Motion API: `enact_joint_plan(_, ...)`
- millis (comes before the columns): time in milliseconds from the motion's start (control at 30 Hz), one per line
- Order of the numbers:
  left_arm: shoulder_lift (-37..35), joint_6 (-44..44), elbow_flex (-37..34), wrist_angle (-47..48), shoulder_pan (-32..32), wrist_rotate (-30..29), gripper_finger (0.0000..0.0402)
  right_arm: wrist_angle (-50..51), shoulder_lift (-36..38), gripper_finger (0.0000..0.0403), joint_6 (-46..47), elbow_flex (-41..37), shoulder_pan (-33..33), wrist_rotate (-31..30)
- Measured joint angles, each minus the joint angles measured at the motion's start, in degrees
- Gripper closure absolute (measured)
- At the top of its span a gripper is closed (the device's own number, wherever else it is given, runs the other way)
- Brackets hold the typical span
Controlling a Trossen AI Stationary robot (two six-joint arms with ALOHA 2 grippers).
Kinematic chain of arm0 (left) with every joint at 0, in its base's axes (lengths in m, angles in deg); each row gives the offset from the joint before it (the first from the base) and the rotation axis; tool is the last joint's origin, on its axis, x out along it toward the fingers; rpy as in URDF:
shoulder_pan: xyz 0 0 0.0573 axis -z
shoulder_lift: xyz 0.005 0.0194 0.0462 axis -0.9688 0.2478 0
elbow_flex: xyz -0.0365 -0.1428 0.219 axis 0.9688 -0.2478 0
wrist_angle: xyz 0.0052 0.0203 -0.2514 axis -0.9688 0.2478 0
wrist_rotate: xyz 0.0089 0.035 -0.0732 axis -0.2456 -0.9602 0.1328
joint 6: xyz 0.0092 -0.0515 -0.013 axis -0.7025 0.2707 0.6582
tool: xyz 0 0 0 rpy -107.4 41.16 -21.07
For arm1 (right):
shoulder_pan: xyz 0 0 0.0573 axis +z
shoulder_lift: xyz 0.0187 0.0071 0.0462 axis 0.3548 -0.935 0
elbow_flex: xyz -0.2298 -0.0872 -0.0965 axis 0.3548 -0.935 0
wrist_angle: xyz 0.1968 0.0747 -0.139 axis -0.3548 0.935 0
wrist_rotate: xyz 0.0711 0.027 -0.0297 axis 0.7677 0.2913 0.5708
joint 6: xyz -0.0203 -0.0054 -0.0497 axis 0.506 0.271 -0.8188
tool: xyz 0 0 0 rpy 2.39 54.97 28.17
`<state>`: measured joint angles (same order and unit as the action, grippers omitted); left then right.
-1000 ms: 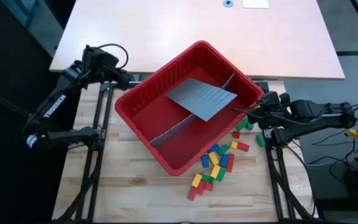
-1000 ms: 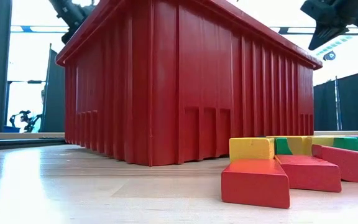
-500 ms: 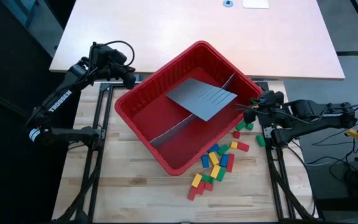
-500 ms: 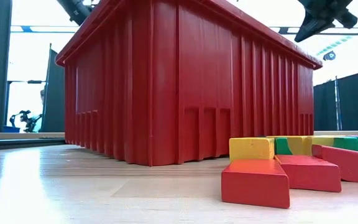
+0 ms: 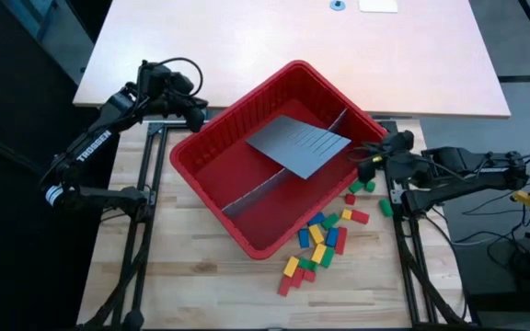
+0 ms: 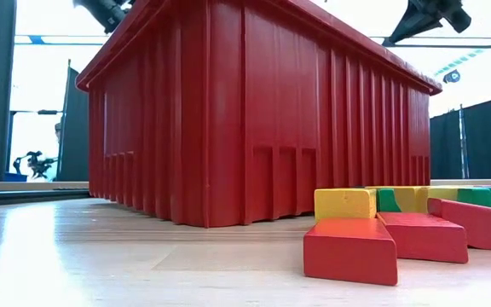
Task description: Sort blocks
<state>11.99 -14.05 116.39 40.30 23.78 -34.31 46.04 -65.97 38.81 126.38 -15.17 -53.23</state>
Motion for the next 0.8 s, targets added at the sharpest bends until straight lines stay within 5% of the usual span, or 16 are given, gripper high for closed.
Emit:
enact_joint_plan(333, 0.0, -1.5, 0.0, -0.6, 0.0, 0.1, 0.0402, -5.5, -0.9, 0.0391, -12.7, 0.0, 0.0, 7.3)
enact_joint_plan(800, 0.0, -1.5, 0.0, -0.6, 0.0, 0.0, 0.0402, -13.6, -3.1, 0.0230, -29.5, 0.0, 0.0, 6.5)
